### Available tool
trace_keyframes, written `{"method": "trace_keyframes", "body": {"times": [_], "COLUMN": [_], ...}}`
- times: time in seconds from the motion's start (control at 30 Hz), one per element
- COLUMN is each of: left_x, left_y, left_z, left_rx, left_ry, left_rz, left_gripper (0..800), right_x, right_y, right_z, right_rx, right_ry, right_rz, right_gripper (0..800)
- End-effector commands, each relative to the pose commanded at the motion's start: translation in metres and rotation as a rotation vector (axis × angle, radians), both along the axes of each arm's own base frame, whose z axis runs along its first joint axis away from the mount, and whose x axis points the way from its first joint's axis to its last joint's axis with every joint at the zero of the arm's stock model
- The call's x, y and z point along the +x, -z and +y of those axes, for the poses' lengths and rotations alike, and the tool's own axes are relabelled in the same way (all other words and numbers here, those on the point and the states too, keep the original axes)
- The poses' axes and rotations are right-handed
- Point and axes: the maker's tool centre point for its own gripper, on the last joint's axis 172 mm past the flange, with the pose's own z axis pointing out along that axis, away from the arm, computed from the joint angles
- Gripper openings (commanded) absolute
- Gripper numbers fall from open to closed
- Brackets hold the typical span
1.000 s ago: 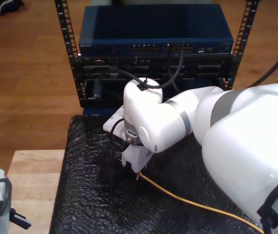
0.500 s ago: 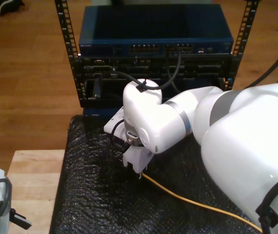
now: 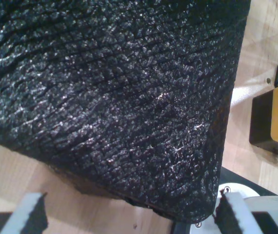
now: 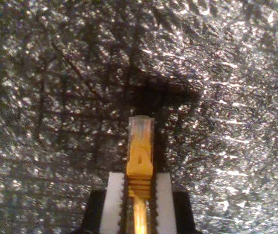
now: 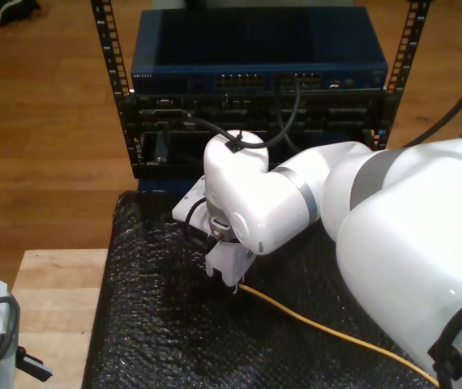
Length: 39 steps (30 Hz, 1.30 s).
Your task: Grab the cable and plug it in
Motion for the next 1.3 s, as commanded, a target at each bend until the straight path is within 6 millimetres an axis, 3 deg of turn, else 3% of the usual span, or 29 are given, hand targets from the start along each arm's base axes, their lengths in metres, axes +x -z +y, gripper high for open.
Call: {"method": "trace_keyframes", "body": {"times": [0.6, 0.83, 1.3], "left_x": [0.008, 0.025, 0.065], "left_y": [-0.01, -0.031, -0.068], "left_z": [-0.007, -0.02, -0.115], "left_rx": [0.002, 0.004, -0.177], "left_ry": [0.057, 0.149, 0.248], "left_rz": [-0.017, -0.041, -0.151], "left_gripper": [800, 800, 800], "right_x": [0.004, 0.0, -0.022], "right_y": [-0.016, -0.051, -0.124], "right_z": [-0.004, 0.007, -0.029], "right_rx": [0.017, 0.173, 0.299], "right_ry": [-0.259, -0.329, -0.361], "right_rz": [0.007, 0.039, 0.083], "right_gripper": [7, 6, 6]}}
